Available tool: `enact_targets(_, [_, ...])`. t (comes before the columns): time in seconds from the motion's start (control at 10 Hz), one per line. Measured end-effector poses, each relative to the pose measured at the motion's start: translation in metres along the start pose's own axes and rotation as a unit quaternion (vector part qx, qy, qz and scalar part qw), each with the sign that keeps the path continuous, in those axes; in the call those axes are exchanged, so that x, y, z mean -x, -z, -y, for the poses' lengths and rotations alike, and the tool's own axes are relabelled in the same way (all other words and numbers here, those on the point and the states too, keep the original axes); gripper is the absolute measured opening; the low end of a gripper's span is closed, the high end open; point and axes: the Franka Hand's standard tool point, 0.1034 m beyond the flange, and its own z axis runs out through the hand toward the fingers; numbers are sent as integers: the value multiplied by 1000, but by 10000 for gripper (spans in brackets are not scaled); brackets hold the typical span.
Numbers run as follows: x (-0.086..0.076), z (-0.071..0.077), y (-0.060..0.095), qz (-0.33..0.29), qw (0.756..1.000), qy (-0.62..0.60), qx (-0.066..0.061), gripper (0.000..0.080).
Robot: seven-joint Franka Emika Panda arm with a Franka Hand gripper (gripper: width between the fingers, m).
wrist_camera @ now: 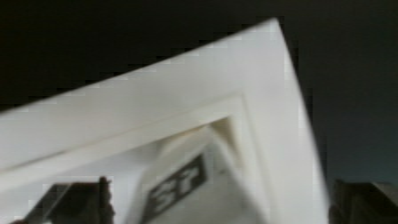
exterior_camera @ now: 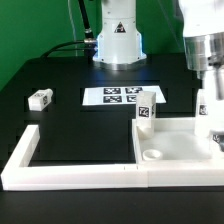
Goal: Assemble square table
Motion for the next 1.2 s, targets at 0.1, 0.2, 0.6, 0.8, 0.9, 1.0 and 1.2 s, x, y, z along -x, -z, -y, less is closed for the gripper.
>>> enact_targets(0.1, [1, -1, 0, 0, 999, 34, 0, 644])
enact_targets(0.2, [0, -1, -2, -1, 999, 43, 1, 648])
enact_targets(0.6, [-8, -5, 0, -5, 943, 330, 33, 648])
enact_targets(0.8, [-6, -7, 2, 9, 877, 476, 64, 648])
enact_targets(0.9, [-7, -7, 2, 10, 859, 508, 65, 648])
enact_targets(1.0, [-10, -7, 2, 8, 834, 548, 67, 648])
enact_targets(1.2, [-8, -5, 5, 1, 720, 690, 78, 648])
